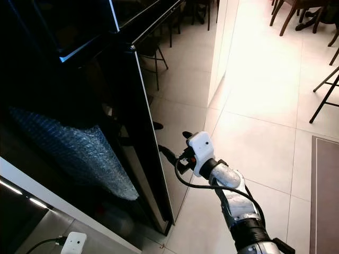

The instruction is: Restocking fridge

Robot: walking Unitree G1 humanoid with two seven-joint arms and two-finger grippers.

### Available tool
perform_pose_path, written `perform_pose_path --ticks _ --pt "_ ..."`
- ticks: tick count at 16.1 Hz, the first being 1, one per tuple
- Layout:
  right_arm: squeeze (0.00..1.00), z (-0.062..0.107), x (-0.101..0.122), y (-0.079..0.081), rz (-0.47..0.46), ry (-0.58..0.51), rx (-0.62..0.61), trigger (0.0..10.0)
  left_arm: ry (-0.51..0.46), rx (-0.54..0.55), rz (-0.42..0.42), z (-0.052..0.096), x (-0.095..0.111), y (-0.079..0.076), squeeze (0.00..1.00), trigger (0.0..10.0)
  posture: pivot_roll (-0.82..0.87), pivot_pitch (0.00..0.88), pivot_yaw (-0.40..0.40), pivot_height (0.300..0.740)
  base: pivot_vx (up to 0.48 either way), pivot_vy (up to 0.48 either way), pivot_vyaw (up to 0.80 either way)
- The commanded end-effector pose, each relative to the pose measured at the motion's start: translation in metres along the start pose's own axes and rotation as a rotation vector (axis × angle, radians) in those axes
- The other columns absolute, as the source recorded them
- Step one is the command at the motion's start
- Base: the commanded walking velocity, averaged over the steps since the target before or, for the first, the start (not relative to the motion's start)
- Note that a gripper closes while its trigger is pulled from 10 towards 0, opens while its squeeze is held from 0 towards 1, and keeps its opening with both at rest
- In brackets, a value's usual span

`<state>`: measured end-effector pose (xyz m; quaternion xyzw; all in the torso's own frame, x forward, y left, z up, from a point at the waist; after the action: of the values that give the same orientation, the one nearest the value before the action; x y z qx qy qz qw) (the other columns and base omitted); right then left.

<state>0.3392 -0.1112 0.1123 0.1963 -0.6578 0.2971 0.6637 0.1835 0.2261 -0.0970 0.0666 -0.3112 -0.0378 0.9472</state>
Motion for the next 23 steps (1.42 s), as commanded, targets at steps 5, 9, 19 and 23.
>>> perform_pose_path --ticks 5,9,19,23 --pt "0.0 -0.017 0.015 -0.004 0.003 -0.042 -0.028 10.0 0.033 0.014 0.004 0.002 -0.009 0.003 0.0 10.0 -0.02 0.071 0.097 0.74 0.0 0.0 0.0" --pt "0.0 0.02 -0.003 -0.023 -0.085 -0.037 -0.193 10.0 0.035 0.013 0.009 0.002 -0.011 0.002 0.0 10.0 -0.03 0.077 0.091 0.74 0.0 0.0 0.0" --pt "0.0 0.205 -0.214 0.029 -0.487 0.876 -0.717 10.0 0.037 0.011 0.002 0.002 -0.009 0.003 0.0 10.0 -0.03 0.074 0.095 0.74 0.0 0.0 0.0" --pt "0.0 0.204 -0.229 0.071 -0.609 0.944 -0.732 10.0 0.04 0.014 0.015 0.002 -0.011 0.004 0.0 10.0 -0.02 0.064 0.098 0.74 0.0 0.0 0.0"
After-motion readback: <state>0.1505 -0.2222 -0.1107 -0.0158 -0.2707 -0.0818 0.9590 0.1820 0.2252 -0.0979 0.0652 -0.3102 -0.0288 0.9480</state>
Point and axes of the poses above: a point about 5 cm out from each wrist's last joint towards the gripper, its own z axis pointing back from the gripper into the wrist, its own x axis along the axis of the wrist's last joint, y = z × x, the point moved 2 cm from there along -z, pointing out of the wrist towards the gripper, and after that the axes turned 3 degrees about z, right-handed, at the moved point
